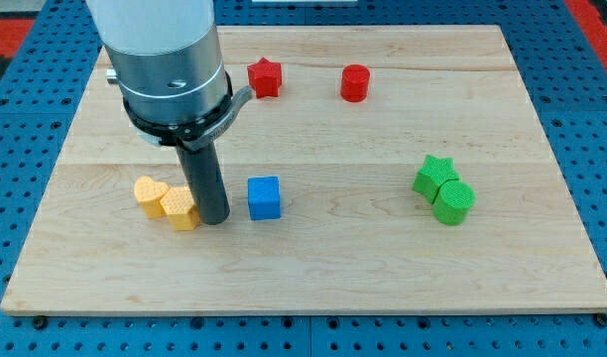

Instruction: Slide the blue cube to the blue triangle

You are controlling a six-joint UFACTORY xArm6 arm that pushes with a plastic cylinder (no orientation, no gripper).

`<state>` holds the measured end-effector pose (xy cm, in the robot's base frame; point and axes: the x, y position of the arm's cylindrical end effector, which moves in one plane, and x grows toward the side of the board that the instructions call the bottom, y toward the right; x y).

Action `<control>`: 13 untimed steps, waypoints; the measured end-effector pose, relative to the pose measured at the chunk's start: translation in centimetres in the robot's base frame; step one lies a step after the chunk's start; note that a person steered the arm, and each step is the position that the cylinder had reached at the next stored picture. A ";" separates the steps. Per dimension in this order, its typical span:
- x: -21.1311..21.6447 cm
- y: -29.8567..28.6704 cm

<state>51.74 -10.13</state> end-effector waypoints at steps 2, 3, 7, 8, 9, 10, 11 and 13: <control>0.6 -0.1; 1.5 1.8; -6.5 2.8; -2.4 2.8; 0.7 3.7; 0.1 5.8; -3.0 6.4; -10.7 5.8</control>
<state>41.08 -4.37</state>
